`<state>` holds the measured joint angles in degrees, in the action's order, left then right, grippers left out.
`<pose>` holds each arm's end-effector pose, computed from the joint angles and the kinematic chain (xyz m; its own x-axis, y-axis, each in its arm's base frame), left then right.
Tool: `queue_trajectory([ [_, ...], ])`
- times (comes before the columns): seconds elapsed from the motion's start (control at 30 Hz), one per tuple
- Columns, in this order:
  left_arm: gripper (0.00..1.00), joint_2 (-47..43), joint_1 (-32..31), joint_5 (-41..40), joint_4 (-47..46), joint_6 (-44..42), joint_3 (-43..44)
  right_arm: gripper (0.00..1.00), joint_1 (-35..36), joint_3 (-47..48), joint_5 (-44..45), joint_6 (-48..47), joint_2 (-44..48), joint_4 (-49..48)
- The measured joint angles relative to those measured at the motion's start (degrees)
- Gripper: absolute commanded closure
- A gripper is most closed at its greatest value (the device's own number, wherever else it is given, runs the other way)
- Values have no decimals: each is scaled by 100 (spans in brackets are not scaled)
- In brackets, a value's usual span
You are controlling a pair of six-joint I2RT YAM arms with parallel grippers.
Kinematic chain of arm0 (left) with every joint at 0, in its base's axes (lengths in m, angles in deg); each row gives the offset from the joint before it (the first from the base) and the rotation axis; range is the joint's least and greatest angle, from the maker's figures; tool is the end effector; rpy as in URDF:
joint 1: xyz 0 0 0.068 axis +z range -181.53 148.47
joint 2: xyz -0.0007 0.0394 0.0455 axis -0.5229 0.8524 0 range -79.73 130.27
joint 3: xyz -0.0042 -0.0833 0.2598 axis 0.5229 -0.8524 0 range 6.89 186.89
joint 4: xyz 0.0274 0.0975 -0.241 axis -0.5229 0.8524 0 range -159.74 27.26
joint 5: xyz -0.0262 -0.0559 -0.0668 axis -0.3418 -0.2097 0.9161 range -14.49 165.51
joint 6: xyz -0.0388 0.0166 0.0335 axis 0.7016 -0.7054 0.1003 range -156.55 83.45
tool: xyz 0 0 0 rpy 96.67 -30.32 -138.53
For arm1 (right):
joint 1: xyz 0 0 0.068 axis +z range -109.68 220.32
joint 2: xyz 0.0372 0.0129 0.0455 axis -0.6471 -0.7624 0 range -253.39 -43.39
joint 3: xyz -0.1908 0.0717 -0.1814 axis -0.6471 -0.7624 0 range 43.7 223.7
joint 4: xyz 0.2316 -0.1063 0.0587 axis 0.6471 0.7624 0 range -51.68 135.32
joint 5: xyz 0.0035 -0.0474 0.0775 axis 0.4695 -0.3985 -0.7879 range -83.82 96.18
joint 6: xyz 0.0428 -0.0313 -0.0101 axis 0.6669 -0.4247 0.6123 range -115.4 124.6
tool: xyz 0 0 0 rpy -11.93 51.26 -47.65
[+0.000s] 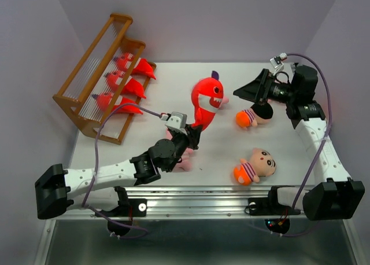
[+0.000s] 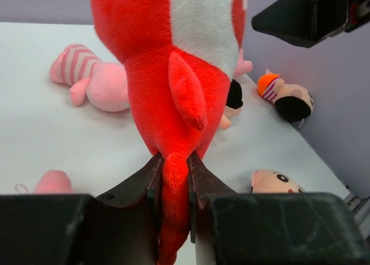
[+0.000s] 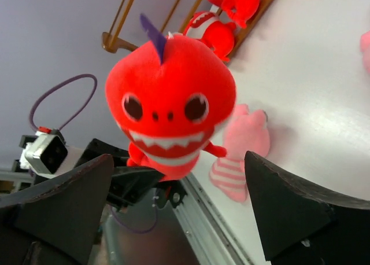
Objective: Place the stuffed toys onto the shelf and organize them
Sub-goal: Pass the stuffed toy from the right arm to the left, then place the stuffed toy onto shelf
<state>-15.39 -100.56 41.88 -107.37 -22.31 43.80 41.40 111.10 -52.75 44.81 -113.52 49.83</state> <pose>0.1088 -0.2289 0.3103 -0.0819 -0.3586 -0.9299 0.5801 0.7415 -0.3371 0.2668 0.0356 0.3874 -0.7299 0.3195 -0.6043 -0.4826 0.3851 0.7866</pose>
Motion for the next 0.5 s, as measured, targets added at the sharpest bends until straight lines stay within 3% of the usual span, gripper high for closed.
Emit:
queue_trajectory([
  [0.13, 100, -570, 0, -378, 807, 660, 2, 0, -262, -175, 232, -636, 273, -39],
  [0.23, 100, -999, 0, -737, 1912, 1320, 116, 0, -544, -431, 391, -973, 431, -87],
  [0.5, 100, -1032, -31, -1421, 4586, 3154, 1043, 0, -1130, -1429, 896, -1674, 260, -107],
])
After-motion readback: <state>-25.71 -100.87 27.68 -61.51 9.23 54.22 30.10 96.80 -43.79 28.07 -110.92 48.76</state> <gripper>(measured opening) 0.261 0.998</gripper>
